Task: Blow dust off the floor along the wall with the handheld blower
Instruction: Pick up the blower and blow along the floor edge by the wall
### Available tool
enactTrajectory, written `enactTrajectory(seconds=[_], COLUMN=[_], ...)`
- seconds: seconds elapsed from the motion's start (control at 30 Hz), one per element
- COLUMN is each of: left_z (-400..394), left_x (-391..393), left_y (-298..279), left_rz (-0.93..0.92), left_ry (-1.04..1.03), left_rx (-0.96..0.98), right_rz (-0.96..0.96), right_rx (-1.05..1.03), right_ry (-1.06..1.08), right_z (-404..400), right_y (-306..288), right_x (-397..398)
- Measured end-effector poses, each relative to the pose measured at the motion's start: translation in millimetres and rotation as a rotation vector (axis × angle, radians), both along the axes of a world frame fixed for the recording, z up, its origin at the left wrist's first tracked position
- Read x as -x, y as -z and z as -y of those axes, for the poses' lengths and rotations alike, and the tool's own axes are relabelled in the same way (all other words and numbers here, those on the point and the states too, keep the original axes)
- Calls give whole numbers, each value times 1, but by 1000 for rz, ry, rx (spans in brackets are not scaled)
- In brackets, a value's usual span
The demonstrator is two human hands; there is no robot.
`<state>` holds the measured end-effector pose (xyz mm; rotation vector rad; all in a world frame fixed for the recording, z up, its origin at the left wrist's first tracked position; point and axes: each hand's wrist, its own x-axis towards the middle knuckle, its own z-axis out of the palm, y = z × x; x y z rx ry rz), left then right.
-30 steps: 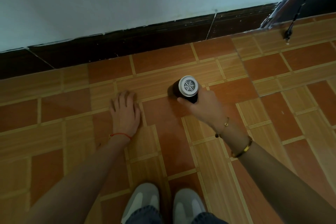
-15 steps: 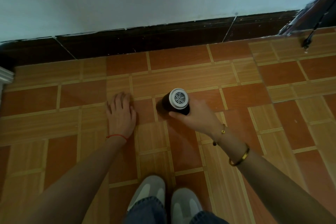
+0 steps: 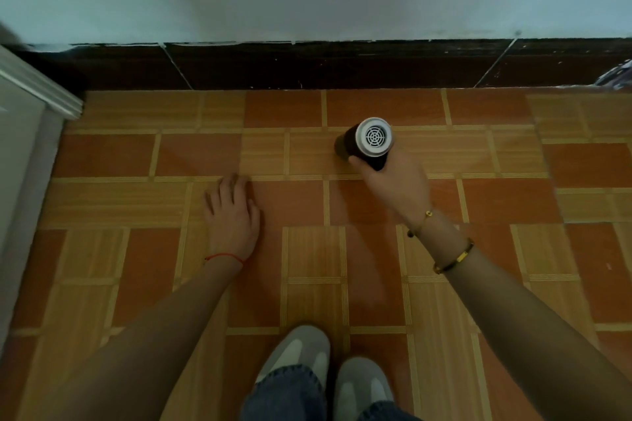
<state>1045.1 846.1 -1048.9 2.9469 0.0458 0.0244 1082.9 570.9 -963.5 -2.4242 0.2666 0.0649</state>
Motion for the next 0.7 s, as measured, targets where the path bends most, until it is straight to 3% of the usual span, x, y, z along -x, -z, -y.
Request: enactTrajectory(seconds=[0.37, 0.7], left_z=[-18, -18], left_x=[-2, -1], left_y=[6, 12], left_rz=[-15, 21], left_ry=[-90, -91], left_rx=[21, 41], right_rz=[-34, 72], right_rx=[-58, -96], right_ry=[-245, -76], right_z=[-62, -53], right_y=[7, 8], right_x=[-13, -49])
